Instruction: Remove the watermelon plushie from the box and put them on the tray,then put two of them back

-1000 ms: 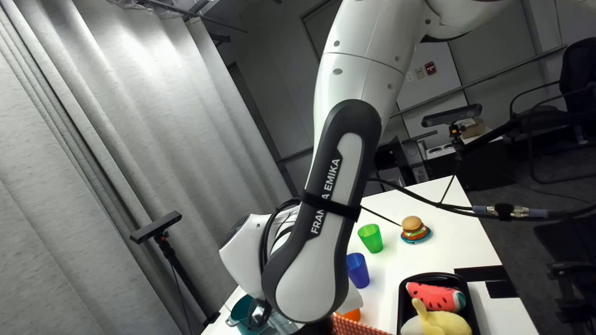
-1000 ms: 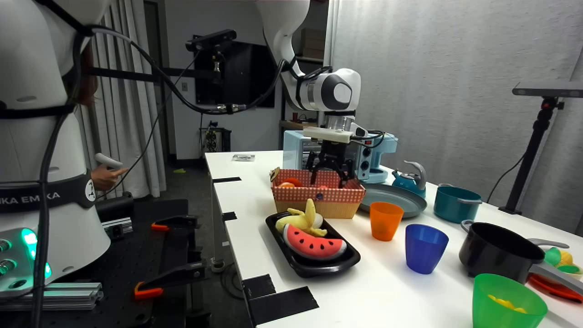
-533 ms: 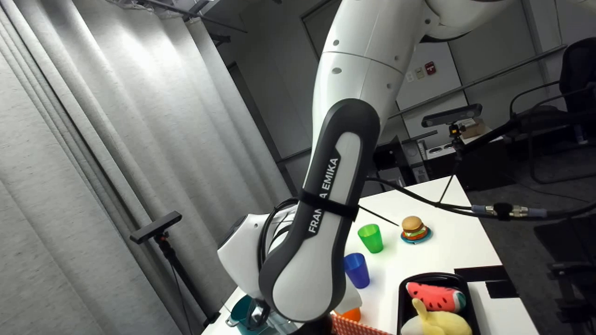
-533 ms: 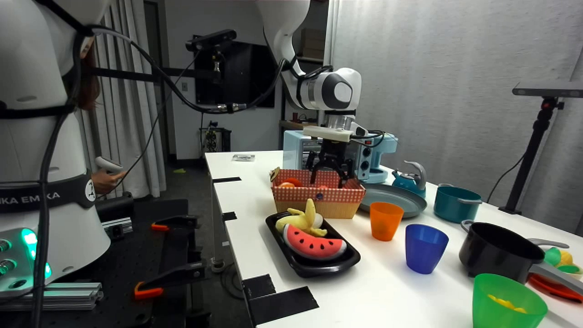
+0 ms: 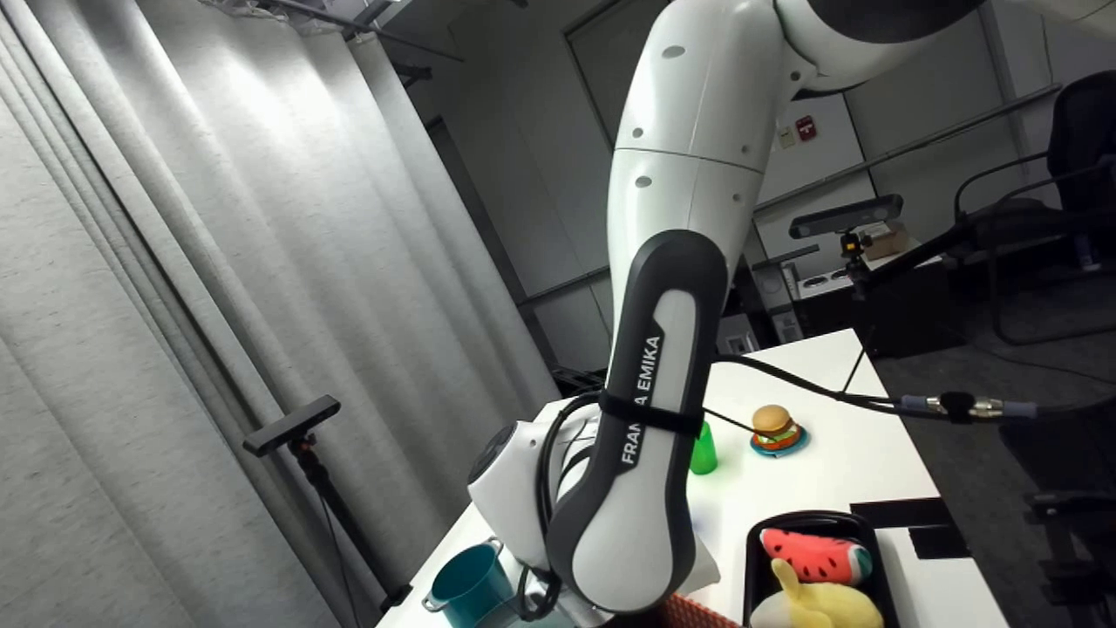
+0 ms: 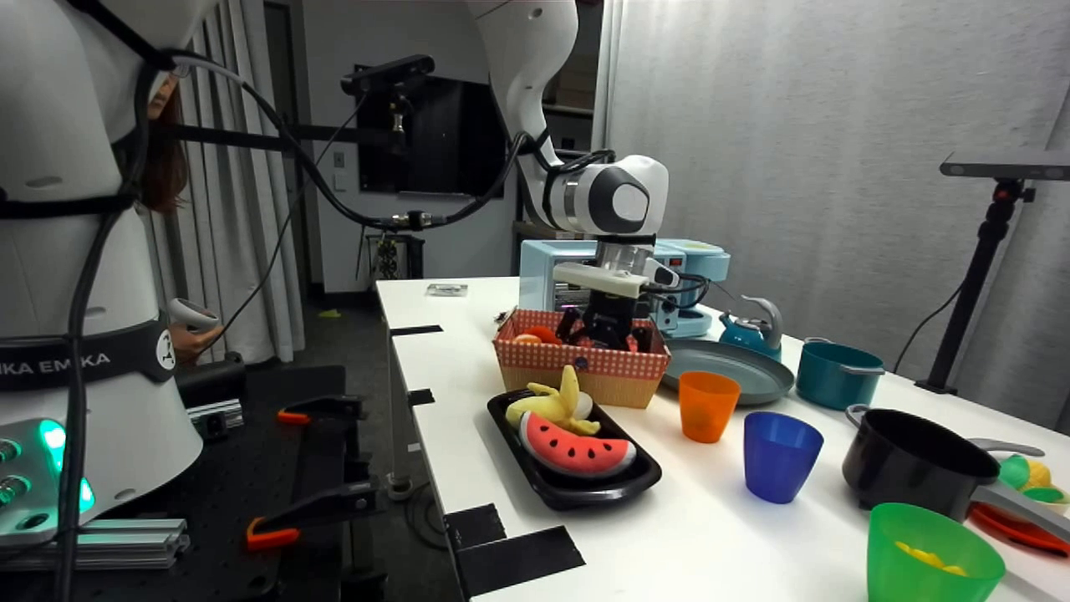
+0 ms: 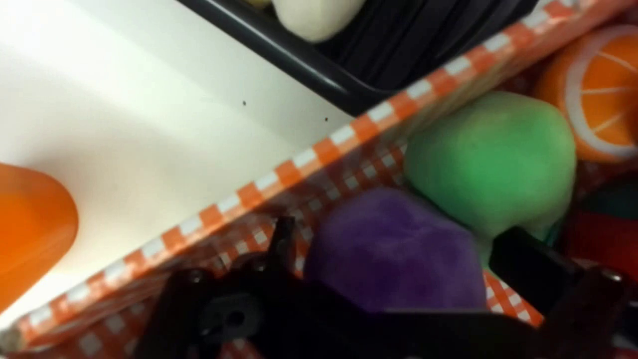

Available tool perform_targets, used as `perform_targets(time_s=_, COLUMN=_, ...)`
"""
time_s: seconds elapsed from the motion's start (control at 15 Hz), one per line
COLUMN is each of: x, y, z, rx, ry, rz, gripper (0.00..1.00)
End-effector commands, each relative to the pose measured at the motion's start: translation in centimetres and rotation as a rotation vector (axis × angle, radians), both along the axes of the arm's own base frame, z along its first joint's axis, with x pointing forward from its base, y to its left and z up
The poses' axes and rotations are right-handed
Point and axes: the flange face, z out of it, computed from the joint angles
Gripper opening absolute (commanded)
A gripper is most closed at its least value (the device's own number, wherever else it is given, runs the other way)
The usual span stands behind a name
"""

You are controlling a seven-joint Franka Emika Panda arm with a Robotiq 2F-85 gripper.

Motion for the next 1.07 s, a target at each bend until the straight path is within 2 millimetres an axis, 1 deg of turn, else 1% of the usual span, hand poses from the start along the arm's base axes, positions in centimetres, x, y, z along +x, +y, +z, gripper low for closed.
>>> perform_targets(time_s=0.0, x=-0.9, y=-2.0, z=-2.6, rx=0.014, ry=0.002, rz=-0.030, gripper=0.78)
perform_targets(time_s=0.07, x=-1.0, y=-2.2, z=-2.7, rx=0.015, ry=-0.002, rz=-0.032, gripper=0.74)
perform_targets(time_s=0.2, x=-1.1, y=-2.2, z=-2.6, rx=0.016, ry=-0.012, rz=-0.034, gripper=0.59)
perform_targets(time_s=0.27, x=-1.0, y=-2.2, z=-2.2, rx=0.016, ry=-0.018, rz=-0.035, gripper=0.50)
perform_targets(time_s=0.33, x=-1.0, y=-2.3, z=-1.7, rx=0.014, ry=-0.023, rz=-0.037, gripper=0.43)
perform_targets(time_s=0.47, x=-1.3, y=-2.0, z=-0.4, rx=0.010, ry=-0.028, rz=-0.034, gripper=0.29)
perform_targets(time_s=0.6, x=-2.1, y=-1.8, z=1.3, rx=0.008, ry=-0.035, rz=-0.030, gripper=0.15)
perform_targets(time_s=0.73, x=-3.0, y=-1.5, z=2.8, rx=0.003, ry=-0.037, rz=-0.024, gripper=0.04)
perform_targets(time_s=0.87, x=-3.9, y=-1.1, z=4.7, rx=-0.003, ry=-0.048, rz=-0.018, gripper=0.00)
perform_targets(time_s=1.0, x=-4.7, y=-0.9, z=6.7, rx=-0.007, ry=-0.064, rz=-0.014, gripper=0.00)
